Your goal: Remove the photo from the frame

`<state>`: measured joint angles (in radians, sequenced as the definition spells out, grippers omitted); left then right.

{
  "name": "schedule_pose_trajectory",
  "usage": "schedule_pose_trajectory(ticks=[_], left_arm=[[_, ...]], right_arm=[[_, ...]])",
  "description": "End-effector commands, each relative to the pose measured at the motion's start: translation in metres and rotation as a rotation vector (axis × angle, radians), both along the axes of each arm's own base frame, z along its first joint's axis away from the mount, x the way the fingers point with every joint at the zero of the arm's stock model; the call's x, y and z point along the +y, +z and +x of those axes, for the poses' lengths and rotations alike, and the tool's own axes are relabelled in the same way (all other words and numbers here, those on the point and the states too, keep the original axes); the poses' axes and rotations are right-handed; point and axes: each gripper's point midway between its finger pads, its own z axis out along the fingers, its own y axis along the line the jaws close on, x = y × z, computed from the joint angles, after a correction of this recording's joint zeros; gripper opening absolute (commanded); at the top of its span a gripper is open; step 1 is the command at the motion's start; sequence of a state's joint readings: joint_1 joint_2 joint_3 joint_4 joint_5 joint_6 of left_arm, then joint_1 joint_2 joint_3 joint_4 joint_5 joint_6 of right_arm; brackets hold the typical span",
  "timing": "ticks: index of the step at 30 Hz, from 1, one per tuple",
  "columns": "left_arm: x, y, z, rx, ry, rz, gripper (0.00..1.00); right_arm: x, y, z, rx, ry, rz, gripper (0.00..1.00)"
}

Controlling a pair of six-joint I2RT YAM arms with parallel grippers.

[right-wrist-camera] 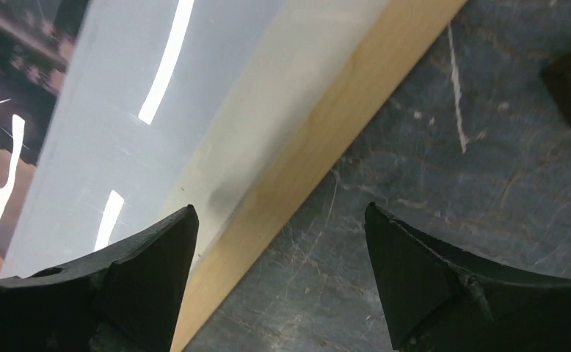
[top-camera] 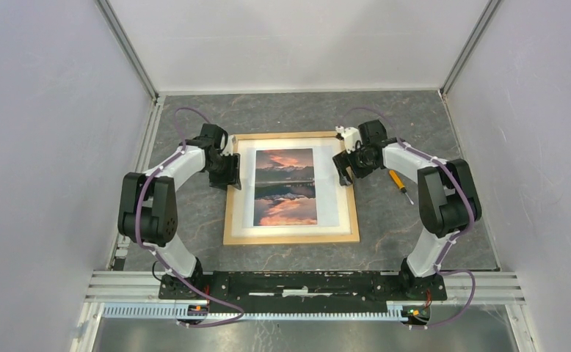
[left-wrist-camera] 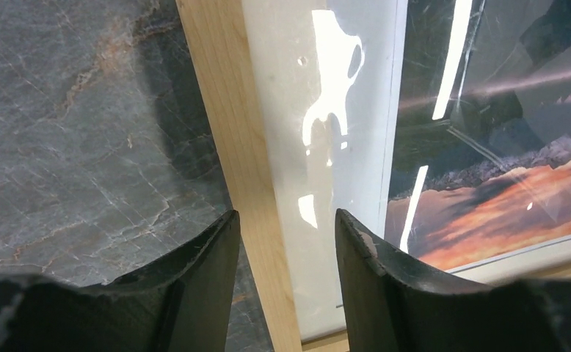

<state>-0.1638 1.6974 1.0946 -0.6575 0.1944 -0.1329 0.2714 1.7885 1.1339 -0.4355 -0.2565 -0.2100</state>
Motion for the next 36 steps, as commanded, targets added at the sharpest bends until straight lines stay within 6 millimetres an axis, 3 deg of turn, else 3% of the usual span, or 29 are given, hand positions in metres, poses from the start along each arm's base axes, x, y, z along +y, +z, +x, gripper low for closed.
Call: schedule_pose_trajectory(ticks=[1, 6, 12, 17, 20, 27, 36], left_arm=[[-0.008, 0.007, -0.004, -0.019, 0.028, -0.049, 0.58], [-0.004, -0.005, -0.007, 0.003, 0.029, -0.019, 0.55], [0.004, -0.018, -0.007, 0.026, 0.028, 0.035, 0.48], [0.010, -0.016, -0.004, 0.014, 0.031, 0.071, 0.51], [0.014, -0.014, -0.004, 0.006, 0.036, 0.092, 0.51], [0.014, -0.022, -0.011, 0.012, 0.020, 0.119, 0.56], [-0.008, -0.013, -0.003, -0.034, -0.039, 0.088, 0.33]], right_arm=[[-0.014, -0.007, -0.016, 0.032, -0.031, -0.001, 0.86], [-0.011, -0.019, -0.031, 0.077, -0.054, 0.034, 0.75], [-0.015, -0.031, -0.035, 0.100, -0.091, 0.013, 0.66], [-0.023, -0.034, -0.040, 0.108, -0.122, -0.030, 0.73], [-0.024, -0.035, -0.048, 0.124, -0.127, -0.030, 0.68], [0.000, -0.032, -0.059, 0.131, -0.079, 0.021, 0.63], [0.006, -0.033, -0.055, 0.134, -0.078, 0.009, 0.46]])
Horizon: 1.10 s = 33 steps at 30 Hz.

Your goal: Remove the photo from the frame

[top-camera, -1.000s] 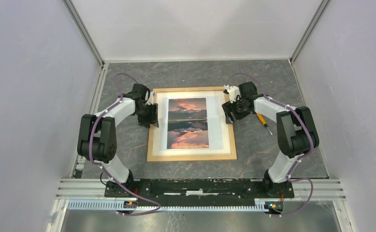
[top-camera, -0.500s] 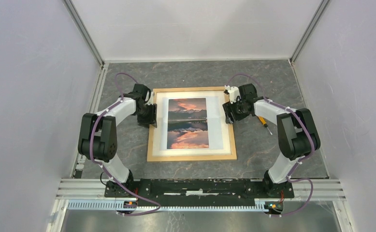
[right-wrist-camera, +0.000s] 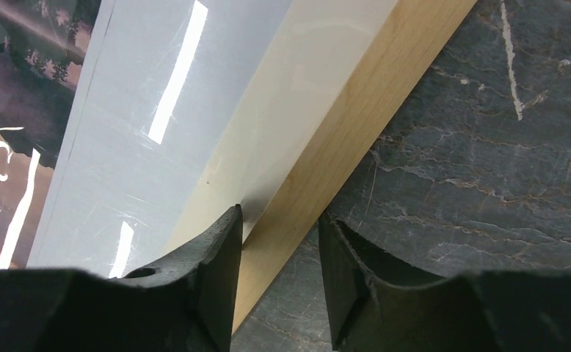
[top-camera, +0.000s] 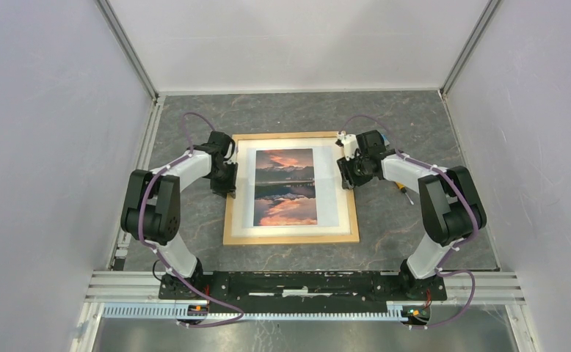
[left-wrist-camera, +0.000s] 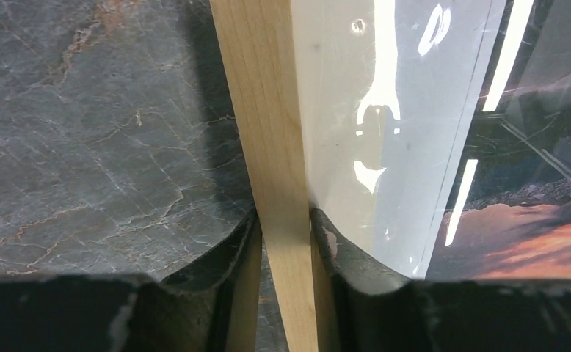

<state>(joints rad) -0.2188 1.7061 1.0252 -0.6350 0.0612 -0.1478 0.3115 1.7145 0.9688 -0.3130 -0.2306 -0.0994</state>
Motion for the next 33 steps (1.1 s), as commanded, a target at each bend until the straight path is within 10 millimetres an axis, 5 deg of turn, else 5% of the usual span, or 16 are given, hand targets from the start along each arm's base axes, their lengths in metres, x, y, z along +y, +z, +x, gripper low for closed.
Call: schedule_pose_trajectory(ticks=[1, 8, 11, 25, 33], left_arm=[[-0.018, 0.013, 0.016, -0.068, -0.038, -0.052, 0.30], [-0.021, 0.033, 0.017, -0.083, -0.031, -0.067, 0.05], [-0.022, 0.042, 0.018, -0.078, -0.021, -0.075, 0.02], [-0.024, 0.045, 0.028, -0.038, -0.001, -0.079, 0.02], [-0.022, 0.030, 0.038, -0.035, -0.001, -0.056, 0.02]], right_arm=[[-0.001, -0.016, -0.027, 0.129, -0.010, -0.012, 0.44], [0.003, -0.001, -0.027, 0.117, -0.008, 0.016, 0.15], [0.003, 0.007, -0.024, 0.113, -0.014, 0.015, 0.01], [-0.001, 0.031, -0.006, 0.088, -0.060, 0.034, 0.00], [-0.002, 0.016, 0.000, 0.077, -0.063, 0.018, 0.00]])
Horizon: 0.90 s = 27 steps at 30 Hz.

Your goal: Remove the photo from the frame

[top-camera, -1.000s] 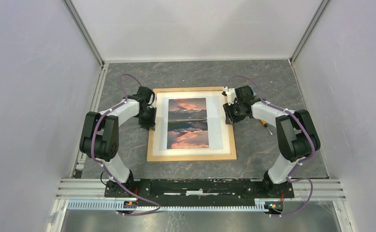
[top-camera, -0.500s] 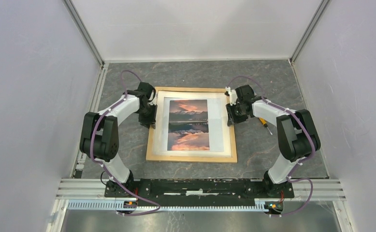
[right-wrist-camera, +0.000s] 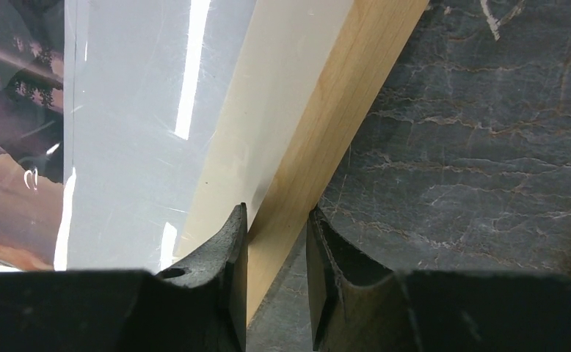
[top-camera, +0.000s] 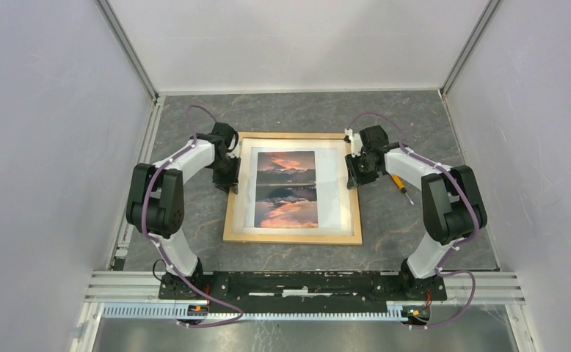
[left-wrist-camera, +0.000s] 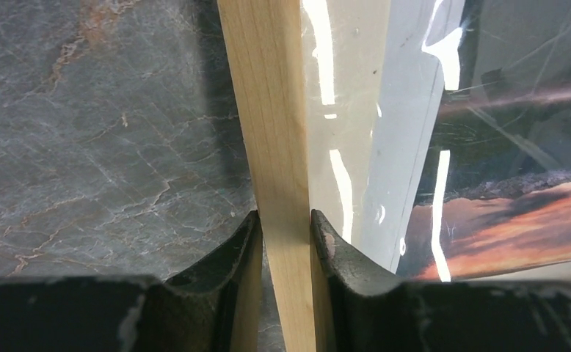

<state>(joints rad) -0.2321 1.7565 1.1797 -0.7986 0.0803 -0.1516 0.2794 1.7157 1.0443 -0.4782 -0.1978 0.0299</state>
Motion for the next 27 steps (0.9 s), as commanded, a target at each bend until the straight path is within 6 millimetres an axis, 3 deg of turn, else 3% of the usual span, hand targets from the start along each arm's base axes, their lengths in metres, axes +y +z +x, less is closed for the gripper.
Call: schedule_pose_trajectory(ticks=[1, 12, 27], left_arm=[[-0.012, 0.006, 0.034, -0.099, 0.014, -0.045, 0.02], [-0.011, 0.019, 0.058, -0.158, 0.033, -0.055, 0.02], [-0.003, 0.008, 0.090, -0.164, 0.054, -0.042, 0.02]], right_arm=[[0.014, 0.006, 0.012, -0.056, 0.096, 0.031, 0.00], [0.021, 0.019, 0.035, -0.091, 0.099, 0.041, 0.00], [0.020, 0.004, 0.068, -0.120, 0.104, 0.007, 0.00]])
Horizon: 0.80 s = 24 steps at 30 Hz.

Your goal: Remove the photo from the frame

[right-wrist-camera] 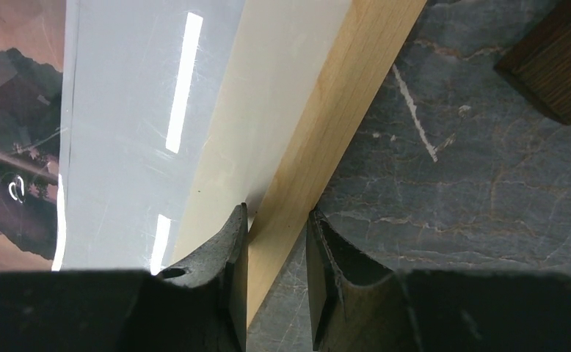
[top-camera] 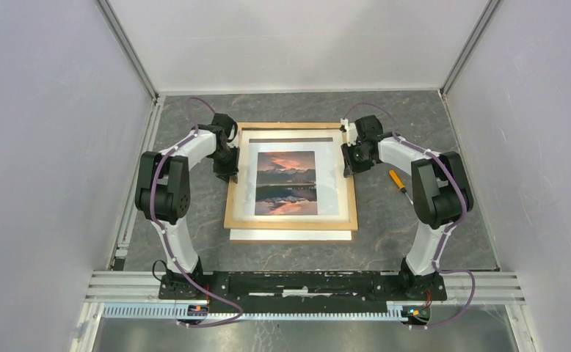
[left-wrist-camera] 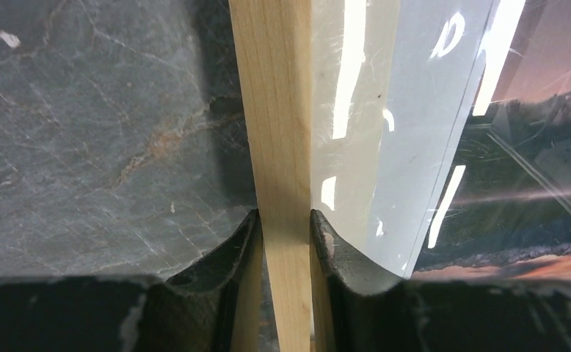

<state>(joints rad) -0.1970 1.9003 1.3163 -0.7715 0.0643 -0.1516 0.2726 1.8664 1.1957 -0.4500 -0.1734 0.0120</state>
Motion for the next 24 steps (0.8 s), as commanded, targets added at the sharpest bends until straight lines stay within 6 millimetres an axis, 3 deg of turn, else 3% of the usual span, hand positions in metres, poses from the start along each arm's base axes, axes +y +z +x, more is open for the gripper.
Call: schedule_pose_trajectory(ticks=[1, 9, 14, 16, 18, 20, 22, 24], left_arm=[[-0.008, 0.018, 0.049, -0.145, 0.018, -0.049, 0.02], [-0.006, 0.018, 0.070, -0.171, 0.029, -0.049, 0.02], [-0.006, 0.017, 0.078, -0.179, 0.024, -0.049, 0.03], [-0.004, 0.020, 0.080, -0.191, 0.018, -0.048, 0.10], [-0.001, 0.027, 0.082, -0.213, 0.017, -0.050, 0.19], [0.003, 0.038, 0.083, -0.238, 0.013, -0.062, 0.36], [0.007, 0.056, 0.081, -0.271, 0.009, -0.092, 0.51], [0.015, 0.076, 0.072, -0.306, 0.037, -0.146, 0.64]], right_arm=[[0.016, 0.012, 0.024, -0.086, 0.106, 0.024, 0.00], [0.017, 0.013, 0.048, -0.127, 0.104, 0.007, 0.00], [0.016, 0.008, 0.052, -0.125, 0.112, 0.000, 0.00], [0.016, 0.007, 0.055, -0.126, 0.118, -0.006, 0.00], [0.015, 0.013, 0.059, -0.137, 0.128, -0.001, 0.11], [0.015, 0.025, 0.062, -0.163, 0.165, 0.003, 0.31], [0.015, 0.044, 0.060, -0.203, 0.211, 0.015, 0.47], [0.016, 0.064, 0.054, -0.245, 0.260, 0.028, 0.57]])
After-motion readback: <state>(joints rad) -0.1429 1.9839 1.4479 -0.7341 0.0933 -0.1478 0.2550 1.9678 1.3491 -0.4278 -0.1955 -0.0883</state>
